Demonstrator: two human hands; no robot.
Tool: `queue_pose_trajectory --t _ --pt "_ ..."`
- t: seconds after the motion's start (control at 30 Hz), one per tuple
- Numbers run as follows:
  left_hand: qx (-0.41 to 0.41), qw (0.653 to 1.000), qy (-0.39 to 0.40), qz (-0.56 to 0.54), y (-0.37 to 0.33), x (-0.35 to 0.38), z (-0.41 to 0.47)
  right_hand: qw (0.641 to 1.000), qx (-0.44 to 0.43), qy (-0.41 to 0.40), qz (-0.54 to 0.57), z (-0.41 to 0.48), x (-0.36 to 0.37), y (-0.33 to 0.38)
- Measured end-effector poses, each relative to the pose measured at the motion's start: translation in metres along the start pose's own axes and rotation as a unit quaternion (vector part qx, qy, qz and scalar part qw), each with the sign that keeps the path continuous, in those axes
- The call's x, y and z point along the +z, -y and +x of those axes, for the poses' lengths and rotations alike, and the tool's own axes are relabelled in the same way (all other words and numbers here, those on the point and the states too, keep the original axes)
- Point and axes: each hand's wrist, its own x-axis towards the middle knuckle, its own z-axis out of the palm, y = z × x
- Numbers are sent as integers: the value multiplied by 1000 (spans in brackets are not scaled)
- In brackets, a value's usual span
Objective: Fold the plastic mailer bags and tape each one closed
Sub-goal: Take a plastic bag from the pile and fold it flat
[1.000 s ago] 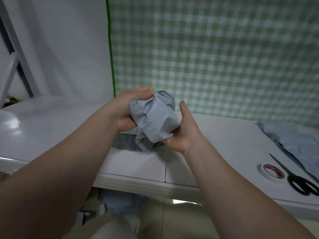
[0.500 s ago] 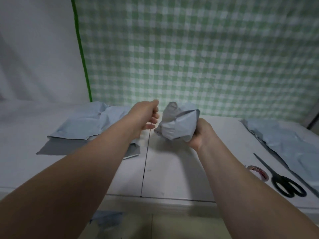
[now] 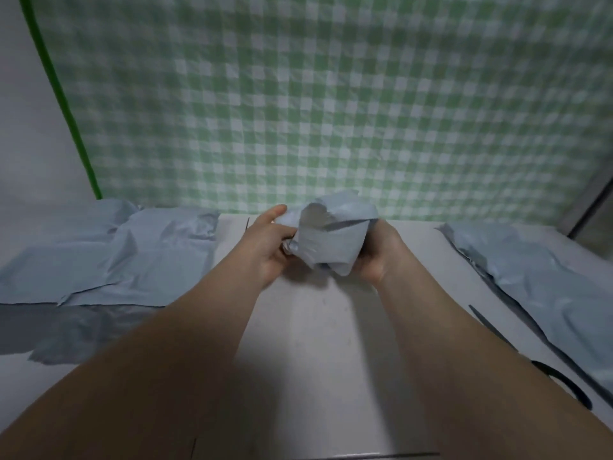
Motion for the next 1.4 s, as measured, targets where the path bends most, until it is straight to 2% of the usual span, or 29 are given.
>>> queue_pose_trajectory --t 0.17,0.3,0.43,0.6,0.7,0.77,0.87,1.0,1.13,1.27,1.33,1.4 --pt "0 1000 -4 25 7 6 18 999 -1 -23 -41 19 -19 0" --pt "-23 999 11 39 5 12 17 996 13 -20 -85 6 -27 6" --pt "-18 1000 -15 20 -3 21 5 991 40 -22 -129 -15 -33 18" --pt "-86 996 -29 -9 -13 23 -22 984 53 -17 -167 -45 -32 30" --pt "-136 990 5 47 -22 19 -43 982 51 22 -183 -61 -29 33" --pt "-138 986 1 89 -28 14 -54 972 52 25 -227 -70 -29 33" --pt "-104 978 -12 179 -33 11 -70 924 50 20 -379 -82 -29 34" --pt "-55 946 -12 320 -37 7 -93 880 27 -5 -475 -101 -24 25" --pt "-64 926 23 372 -32 2 -114 754 -66 -79 -649 -117 -18 6" --pt "-57 900 58 429 -25 2 -127 692 -51 -89 -714 -127 -13 -8" --pt "-29 889 38 455 -20 2 -127 644 -99 -144 -745 -123 -14 -12" --pt "23 874 -17 486 -18 6 -128 619 -152 -195 -746 -122 -14 -13"
